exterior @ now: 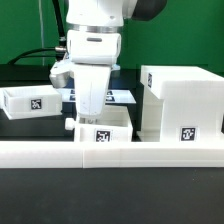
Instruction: Assemble drawer
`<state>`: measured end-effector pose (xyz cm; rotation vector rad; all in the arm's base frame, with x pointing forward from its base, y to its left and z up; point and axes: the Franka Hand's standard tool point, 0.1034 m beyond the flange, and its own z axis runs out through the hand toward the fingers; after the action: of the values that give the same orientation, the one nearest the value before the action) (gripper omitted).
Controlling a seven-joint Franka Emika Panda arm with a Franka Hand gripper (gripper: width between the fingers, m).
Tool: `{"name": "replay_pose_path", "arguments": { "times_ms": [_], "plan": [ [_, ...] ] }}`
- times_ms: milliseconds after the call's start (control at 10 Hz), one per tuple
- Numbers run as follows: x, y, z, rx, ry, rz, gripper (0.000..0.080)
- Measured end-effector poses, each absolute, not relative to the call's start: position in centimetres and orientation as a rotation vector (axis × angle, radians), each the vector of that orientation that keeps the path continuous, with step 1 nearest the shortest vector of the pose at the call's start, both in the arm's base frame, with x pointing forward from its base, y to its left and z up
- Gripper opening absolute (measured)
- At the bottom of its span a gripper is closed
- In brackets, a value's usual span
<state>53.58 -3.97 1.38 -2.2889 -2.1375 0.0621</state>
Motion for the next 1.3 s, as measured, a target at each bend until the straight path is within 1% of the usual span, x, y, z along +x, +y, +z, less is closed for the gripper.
{"name": "replay_pose_path", "arguments": {
  "times_ms": [300,700,1300],
  "plan": [
    [53.8,-3.4,1.2,-2.3,-2.142,0.04,0.0041],
    [54.7,-1.7,1.7,-2.294,-2.141,0.032,0.0041],
    [54.5,-1.8,1.5,-2.308,-2.146,0.005,0.0041]
  ]
}}
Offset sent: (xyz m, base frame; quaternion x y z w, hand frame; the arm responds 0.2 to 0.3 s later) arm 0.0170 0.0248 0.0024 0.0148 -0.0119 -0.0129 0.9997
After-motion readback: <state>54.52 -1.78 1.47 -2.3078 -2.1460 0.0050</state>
